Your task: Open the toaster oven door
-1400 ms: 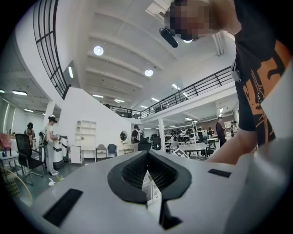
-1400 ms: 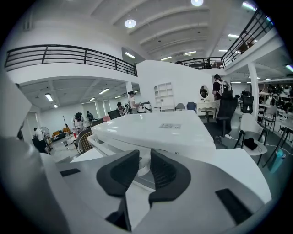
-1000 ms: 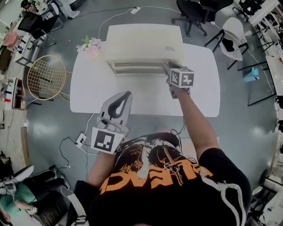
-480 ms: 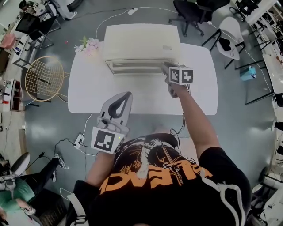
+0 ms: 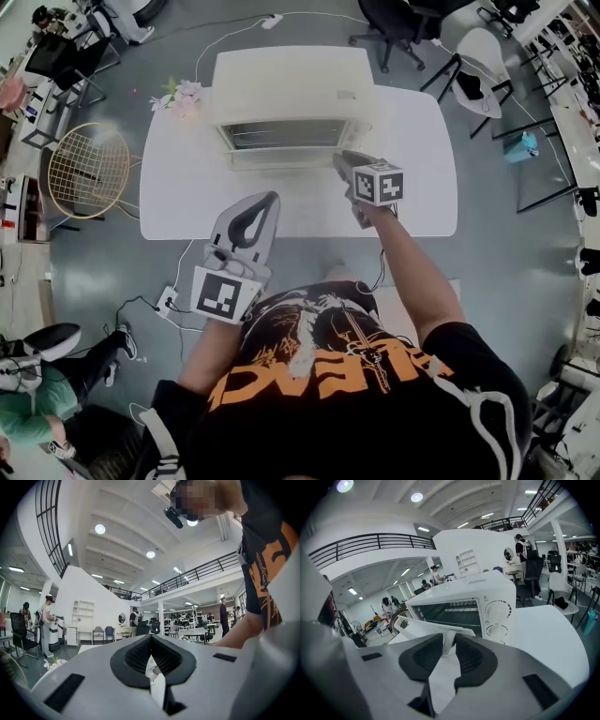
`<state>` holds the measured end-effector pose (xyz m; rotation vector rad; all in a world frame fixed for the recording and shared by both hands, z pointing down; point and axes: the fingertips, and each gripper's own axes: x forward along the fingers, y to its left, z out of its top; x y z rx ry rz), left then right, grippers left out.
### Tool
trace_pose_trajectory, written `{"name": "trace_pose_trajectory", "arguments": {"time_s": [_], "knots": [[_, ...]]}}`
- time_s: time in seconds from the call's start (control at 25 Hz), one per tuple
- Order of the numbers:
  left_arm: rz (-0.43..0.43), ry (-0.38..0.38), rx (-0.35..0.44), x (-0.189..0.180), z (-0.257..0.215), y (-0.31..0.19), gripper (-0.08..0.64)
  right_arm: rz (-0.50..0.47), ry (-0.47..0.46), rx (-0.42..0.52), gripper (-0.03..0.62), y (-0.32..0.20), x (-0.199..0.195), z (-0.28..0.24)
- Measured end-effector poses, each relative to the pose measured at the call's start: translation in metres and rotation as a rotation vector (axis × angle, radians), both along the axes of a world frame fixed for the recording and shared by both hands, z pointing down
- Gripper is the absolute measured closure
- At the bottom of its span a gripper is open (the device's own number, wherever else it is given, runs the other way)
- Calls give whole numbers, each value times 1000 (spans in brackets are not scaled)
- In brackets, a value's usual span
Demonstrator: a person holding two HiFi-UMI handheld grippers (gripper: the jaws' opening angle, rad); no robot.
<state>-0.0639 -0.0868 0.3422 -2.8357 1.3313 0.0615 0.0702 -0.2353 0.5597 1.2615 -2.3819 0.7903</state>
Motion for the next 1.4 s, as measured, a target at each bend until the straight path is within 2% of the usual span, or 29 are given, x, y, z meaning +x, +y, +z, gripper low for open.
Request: {"name": "trace_pose_trajectory", "arguments": {"time_s": [0.48,0.84,1.4], "knots": [[23,-3,-14,4,4,4,540,-3,37,-20,491,46,-1,35],[19,-29,-51,9,25,9,540,-18,71,-102,489,83,1,86],[9,-43,-65,9,23,12,540,8,81,-128,495,106,3,126]]}}
